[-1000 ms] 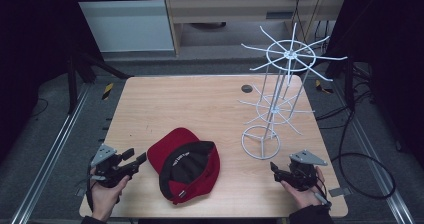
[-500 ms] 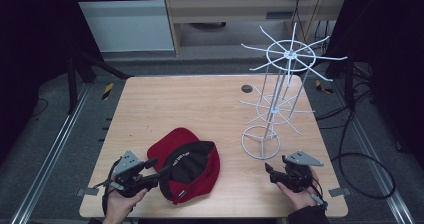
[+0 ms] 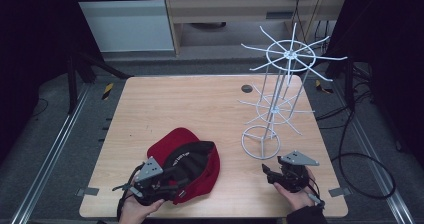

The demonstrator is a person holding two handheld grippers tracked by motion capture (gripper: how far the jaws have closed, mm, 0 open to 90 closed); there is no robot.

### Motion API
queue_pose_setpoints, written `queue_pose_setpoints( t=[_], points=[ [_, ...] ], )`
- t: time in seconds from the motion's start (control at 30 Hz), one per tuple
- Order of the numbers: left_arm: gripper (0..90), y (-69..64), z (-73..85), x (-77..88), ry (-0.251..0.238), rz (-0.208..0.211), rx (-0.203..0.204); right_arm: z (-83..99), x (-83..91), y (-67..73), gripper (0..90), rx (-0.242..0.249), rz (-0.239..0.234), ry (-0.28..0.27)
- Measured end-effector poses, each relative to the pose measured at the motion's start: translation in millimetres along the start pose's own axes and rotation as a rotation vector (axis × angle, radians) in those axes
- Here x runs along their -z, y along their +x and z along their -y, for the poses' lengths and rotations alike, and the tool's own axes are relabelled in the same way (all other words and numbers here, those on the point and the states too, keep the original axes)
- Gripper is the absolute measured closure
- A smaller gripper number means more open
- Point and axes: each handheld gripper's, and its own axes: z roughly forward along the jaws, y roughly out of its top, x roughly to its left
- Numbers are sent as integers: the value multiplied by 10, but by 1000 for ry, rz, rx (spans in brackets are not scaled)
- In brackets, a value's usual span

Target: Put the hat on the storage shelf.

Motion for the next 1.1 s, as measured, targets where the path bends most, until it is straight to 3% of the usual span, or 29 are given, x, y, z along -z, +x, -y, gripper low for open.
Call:
queue_pose_setpoints(
  t=[0.23,0.37,0.6,0.83,0.9,1.1],
  points=[
    [428,-105,4,-153,60,29,-36,-13,-17,41,370,7,-22,7],
    [478,-149,11,-243,100,24,-54,-15,-24,50,378,12,-31,8],
    [628,-128,15,-344,141,42,-36,-22,-42,80,388,25,-49,15],
    [864,-52,-16,-288,103,77,29,-24,-37,107,401,29,-65,11],
    [871,-42,-28,-278,93,80,37,-27,-36,125,413,38,-75,5],
    [874,-14,-179,-186,6,86,48,-48,-50,235,441,75,-136,-8]
  ],
)
